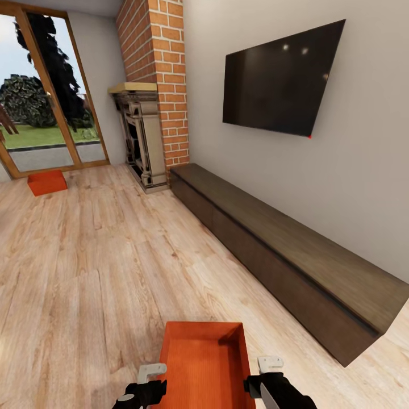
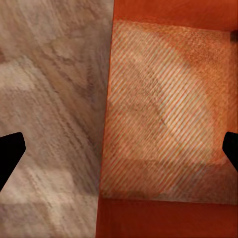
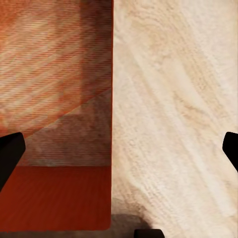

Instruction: Move the two storage containers from the living room to the garage. In the garage, place one container on the floor and stack the other container on top of it (either order is fine).

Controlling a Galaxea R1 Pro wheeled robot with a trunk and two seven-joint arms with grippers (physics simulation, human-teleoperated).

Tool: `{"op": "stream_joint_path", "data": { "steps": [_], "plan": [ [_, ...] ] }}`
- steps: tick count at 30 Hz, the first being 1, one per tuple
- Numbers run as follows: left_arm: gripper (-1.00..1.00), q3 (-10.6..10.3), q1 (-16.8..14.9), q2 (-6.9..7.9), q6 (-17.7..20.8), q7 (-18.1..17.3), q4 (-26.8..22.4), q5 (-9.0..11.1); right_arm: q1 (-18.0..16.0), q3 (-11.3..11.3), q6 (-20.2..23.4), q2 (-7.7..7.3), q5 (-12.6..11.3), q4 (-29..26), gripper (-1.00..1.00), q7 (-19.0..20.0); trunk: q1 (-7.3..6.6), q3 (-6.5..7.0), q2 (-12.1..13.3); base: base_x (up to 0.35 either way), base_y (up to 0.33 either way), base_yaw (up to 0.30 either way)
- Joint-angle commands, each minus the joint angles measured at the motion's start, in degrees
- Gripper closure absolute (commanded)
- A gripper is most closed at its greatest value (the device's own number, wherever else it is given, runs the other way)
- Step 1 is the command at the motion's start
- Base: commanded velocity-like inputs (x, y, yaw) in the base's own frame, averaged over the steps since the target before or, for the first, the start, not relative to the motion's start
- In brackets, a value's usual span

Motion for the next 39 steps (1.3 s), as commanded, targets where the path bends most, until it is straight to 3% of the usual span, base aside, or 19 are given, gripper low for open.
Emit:
{"op": "stream_joint_path", "data": {
  "steps": [1,7,33,39],
  "plan": [
    [-1.00,0.4,0.0,-0.05,-0.1,0.1,0.0,-0.6,0.0,0.0,0.4,0.02,0.1,-0.1,-1.00,-0.2,0.22,-0.23,-0.4,0.000,0.000,0.000],
    [-1.00,0.4,0.0,-0.05,-0.1,0.1,0.0,-0.6,-0.1,0.0,0.3,0.04,0.1,0.1,-1.00,-0.2,0.66,-0.59,-1.2,0.000,0.000,0.000],
    [-1.00,0.3,0.0,-0.04,-0.1,0.0,0.0,-0.7,-0.1,0.3,0.3,0.13,0.2,0.6,-1.00,-0.2,6.37,-5.26,-11.7,0.000,0.000,0.000],
    [-1.00,0.3,0.0,-0.05,-0.1,-0.1,0.0,-0.7,-0.1,0.4,0.3,0.13,0.2,0.7,-1.00,-0.2,6.81,-5.62,-12.5,0.000,0.000,0.000]
  ]
}}
